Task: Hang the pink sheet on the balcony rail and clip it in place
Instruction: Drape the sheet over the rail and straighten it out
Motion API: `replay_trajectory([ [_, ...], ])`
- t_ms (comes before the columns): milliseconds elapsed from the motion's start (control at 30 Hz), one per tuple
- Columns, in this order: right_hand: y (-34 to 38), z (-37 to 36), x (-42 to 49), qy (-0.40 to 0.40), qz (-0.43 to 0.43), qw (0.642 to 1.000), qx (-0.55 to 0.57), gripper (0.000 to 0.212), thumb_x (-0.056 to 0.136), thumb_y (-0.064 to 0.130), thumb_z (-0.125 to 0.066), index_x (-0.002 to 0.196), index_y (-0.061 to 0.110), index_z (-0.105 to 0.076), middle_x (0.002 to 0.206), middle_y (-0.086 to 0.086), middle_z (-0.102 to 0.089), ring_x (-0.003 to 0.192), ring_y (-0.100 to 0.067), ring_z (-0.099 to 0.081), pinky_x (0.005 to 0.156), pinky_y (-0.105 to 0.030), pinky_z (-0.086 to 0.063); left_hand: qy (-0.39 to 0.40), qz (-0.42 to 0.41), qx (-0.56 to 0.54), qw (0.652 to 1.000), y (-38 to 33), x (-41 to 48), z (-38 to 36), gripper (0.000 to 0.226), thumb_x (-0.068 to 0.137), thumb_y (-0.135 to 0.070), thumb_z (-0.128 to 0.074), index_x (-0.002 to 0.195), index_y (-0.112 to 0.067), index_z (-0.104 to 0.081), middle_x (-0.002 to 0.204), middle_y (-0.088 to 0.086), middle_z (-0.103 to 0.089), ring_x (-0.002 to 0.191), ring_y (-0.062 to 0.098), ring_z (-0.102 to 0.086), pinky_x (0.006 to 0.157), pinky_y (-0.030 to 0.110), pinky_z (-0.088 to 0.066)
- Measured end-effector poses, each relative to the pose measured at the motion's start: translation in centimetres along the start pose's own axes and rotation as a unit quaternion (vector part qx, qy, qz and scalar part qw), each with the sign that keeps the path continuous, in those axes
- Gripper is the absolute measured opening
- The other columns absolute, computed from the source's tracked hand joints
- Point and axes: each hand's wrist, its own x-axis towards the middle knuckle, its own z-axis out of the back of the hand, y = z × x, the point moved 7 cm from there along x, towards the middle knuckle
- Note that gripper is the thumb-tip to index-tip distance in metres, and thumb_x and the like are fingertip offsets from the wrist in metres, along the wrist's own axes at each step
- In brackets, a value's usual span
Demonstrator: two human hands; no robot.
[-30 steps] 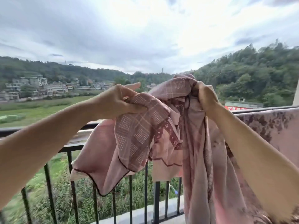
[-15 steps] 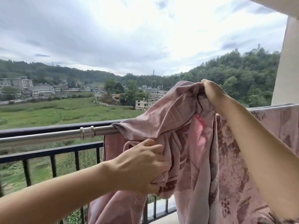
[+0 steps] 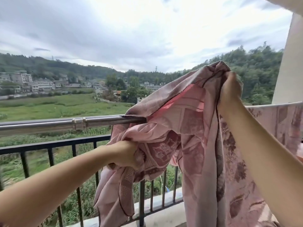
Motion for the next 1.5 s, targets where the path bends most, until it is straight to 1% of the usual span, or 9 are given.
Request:
replay_trajectory([
  [267,1.4,1.3,0.2,-0.01,0.107,0.978,-0.177,0.021,0.097,0.013,-0.038,0.076,0.011,-0.042,0.069,-0.001,-0.047,0.058,-0.004,-0.045,0.049,-0.011,-0.034,0.179,-0.077,0.119,0.973,0.8,-3.9,-7.0,0.041,0.077,-0.03,-0.068,0.117,-0.031,-0.058,0.113,-0.002,-0.064,0.101,0.022,-0.058,0.082,0.025,-0.045],
  [533,-3.4,-4.6,-4.5,0.198,0.019,0.949,-0.245,0.048,0.091,0.046,-0.048,0.121,0.009,-0.047,0.091,-0.005,-0.06,0.083,-0.02,-0.059,0.08,-0.036,-0.05,-0.363,0.098,-0.201,0.905,7.3,-4.6,-3.6,0.049,0.074,-0.019,-0.074,0.11,-0.019,-0.041,0.086,-0.005,-0.06,0.072,0.014,-0.059,0.056,0.03,-0.053],
  [667,-7.3,-8.6,-10.8,0.381,-0.006,0.822,-0.423,0.09,0.065,0.063,-0.076,0.121,0.015,-0.024,0.082,-0.001,-0.057,0.078,-0.018,-0.059,0.07,-0.028,-0.056,-0.362,0.208,-0.299,0.858,9.6,-3.4,-2.7,0.029,0.077,-0.019,-0.069,0.1,-0.027,-0.053,0.076,0.0,-0.064,0.073,0.019,-0.061,0.05,0.023,-0.039],
  [833,-11.0,-10.5,-12.2,0.368,0.084,0.692,-0.615,0.079,0.072,0.037,-0.076,0.132,0.011,-0.033,0.131,-0.017,-0.035,0.122,-0.036,-0.042,0.1,-0.04,-0.037,-0.347,0.194,-0.757,0.518,10.6,-0.7,-5.0,0.009,0.083,-0.007,-0.07,0.092,-0.004,-0.071,0.054,0.0,-0.068,0.049,0.011,-0.061,0.05,0.022,-0.053],
  [967,-10.6,-10.6,-10.6,0.313,0.115,0.793,-0.51,0.014,0.077,0.012,-0.057,0.08,0.02,-0.046,0.088,-0.007,-0.06,0.089,-0.028,-0.057,0.073,-0.032,-0.037,-0.352,0.108,-0.872,0.322,9.5,0.5,-4.3,0.015,0.092,0.001,-0.056,0.085,-0.009,-0.066,0.058,-0.004,-0.07,0.051,0.004,-0.066,0.051,0.015,-0.054],
  [1100,-11.3,-9.3,-7.7,0.231,0.019,0.893,-0.386,0.043,0.065,0.045,-0.061,0.099,0.02,-0.053,0.086,-0.004,-0.067,0.089,-0.031,-0.065,0.08,-0.047,-0.053,-0.315,0.022,-0.85,0.421,9.8,2.7,-0.9,0.041,0.064,-0.059,-0.077,0.077,-0.021,-0.07,0.081,-0.02,-0.061,0.071,-0.013,-0.057,0.073,0.007,-0.045],
  [1167,-10.4,-10.2,-7.9,0.255,-0.002,0.914,-0.315,0.07,0.066,0.046,-0.077,0.116,0.012,-0.042,0.094,-0.003,-0.065,0.091,-0.023,-0.064,0.08,-0.042,-0.054,-0.43,0.087,-0.617,0.653,11.5,1.9,1.0,0.029,0.08,-0.05,-0.063,0.088,-0.021,-0.063,0.081,-0.004,-0.065,0.065,-0.002,-0.063,0.061,0.011,-0.051],
  [1367,-10.5,-16.2,-10.7,0.499,-0.016,0.754,-0.427,0.053,0.065,0.03,-0.087,0.112,0.021,-0.064,0.095,0.011,-0.069,0.09,-0.007,-0.064,0.077,-0.015,-0.048,-0.29,-0.082,-0.777,0.553,9.8,4.0,3.2,0.027,0.054,-0.005,-0.086,0.074,-0.008,-0.068,0.067,0.006,-0.066,0.06,0.016,-0.066,0.057,0.025,-0.056],
  [1500,-11.1,-17.9,-10.8,0.504,0.023,0.724,-0.47,0.018,0.069,0.022,-0.082,0.079,0.028,-0.068,0.077,0.011,-0.066,0.079,-0.008,-0.062,0.069,-0.017,-0.049,-0.266,-0.007,-0.848,0.459,10.3,5.1,2.9,0.027,0.094,0.004,-0.05,0.089,-0.023,-0.053,0.053,-0.022,-0.065,0.049,-0.01,-0.06,0.045,0.007,-0.046],
])
